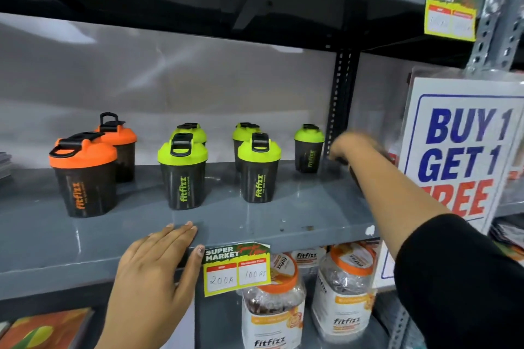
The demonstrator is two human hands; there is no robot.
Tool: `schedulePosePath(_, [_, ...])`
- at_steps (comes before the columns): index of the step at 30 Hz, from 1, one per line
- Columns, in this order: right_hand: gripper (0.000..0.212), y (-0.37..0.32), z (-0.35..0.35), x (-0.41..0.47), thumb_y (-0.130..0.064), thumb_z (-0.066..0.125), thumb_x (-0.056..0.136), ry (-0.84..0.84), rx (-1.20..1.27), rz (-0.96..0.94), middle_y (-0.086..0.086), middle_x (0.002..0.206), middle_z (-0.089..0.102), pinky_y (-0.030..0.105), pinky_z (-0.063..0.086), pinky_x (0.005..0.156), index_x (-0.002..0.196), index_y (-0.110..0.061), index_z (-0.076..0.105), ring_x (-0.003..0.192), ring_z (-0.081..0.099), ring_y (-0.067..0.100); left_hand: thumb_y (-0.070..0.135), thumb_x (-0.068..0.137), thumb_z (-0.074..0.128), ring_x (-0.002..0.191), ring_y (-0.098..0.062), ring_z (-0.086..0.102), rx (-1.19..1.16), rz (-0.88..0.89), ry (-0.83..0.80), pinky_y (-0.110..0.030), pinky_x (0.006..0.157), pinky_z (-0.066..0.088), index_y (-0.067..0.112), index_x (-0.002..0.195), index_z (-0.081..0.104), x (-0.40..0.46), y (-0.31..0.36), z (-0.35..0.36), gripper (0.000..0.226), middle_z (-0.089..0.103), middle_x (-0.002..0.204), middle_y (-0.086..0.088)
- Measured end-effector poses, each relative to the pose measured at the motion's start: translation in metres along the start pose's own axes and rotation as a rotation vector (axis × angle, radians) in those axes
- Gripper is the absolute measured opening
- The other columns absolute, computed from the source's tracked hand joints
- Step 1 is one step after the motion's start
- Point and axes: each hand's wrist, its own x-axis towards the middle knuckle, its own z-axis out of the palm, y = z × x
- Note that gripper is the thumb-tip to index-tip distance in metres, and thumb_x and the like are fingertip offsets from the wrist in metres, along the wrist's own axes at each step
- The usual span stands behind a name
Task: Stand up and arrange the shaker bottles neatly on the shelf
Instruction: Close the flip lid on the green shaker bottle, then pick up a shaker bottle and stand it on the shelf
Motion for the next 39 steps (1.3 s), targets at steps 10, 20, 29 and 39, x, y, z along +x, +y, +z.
schedulePosePath(10, [0.089, 0.037, 0.016, -0.024, -0.022, 0.083, 0.070, 0.128, 0.079, 0.078, 0.019, 0.131, 0.046, 0.040, 0.048, 0.071, 0.143, -0.013, 0.032, 0.119, 0.052, 0.037, 0.045, 0.089, 0.042, 0.112, -0.024, 0.061, 0.001, 0.034, 0.009, -0.040, 0.096, 0.038, 0.014, 0.114, 0.069, 0.001, -0.001, 0.000, 0.048, 0.067, 0.118, 0.001])
schedulePosePath(20, [0.093, 0.027, 0.016, -0.046, -0.029, 0.093, 0.056, 0.276, 0.863, -0.408, 0.000, 0.111, 0.053, 0.030, 0.044, 0.082, 0.131, -0.022, 0.038, 0.099, 0.051, 0.023, 0.045, 0.090, 0.041, 0.113, -0.026, 0.060, 0.002, 0.023, -0.018, -0.046, 0.094, 0.041, 0.013, 0.115, 0.069, 0.001, 0.000, -0.002, 0.049, 0.067, 0.118, -0.001])
schedulePosePath(29, [0.096, 0.037, 0.040, -0.056, -0.018, 0.095, 0.056, 0.174, 0.919, -0.426, 0.005, 0.122, 0.054, 0.028, 0.042, 0.079, 0.132, -0.019, 0.037, 0.110, 0.054, 0.025, 0.045, 0.090, 0.043, 0.114, -0.024, 0.059, 0.017, -0.001, -0.047, -0.043, 0.095, 0.039, 0.014, 0.117, 0.068, 0.000, 0.001, -0.003, 0.048, 0.067, 0.118, -0.001])
schedulePosePath(39, [0.100, 0.039, 0.008, -0.068, -0.056, 0.072, 0.080, 0.067, 0.741, -0.473, 0.010, 0.156, 0.028, 0.034, 0.033, 0.108, 0.156, -0.018, 0.019, 0.140, 0.037, 0.029, 0.047, 0.090, 0.040, 0.114, -0.024, 0.059, 0.008, -0.002, -0.055, -0.043, 0.094, 0.040, 0.015, 0.117, 0.067, 0.000, 0.002, -0.005, 0.050, 0.067, 0.119, 0.001])
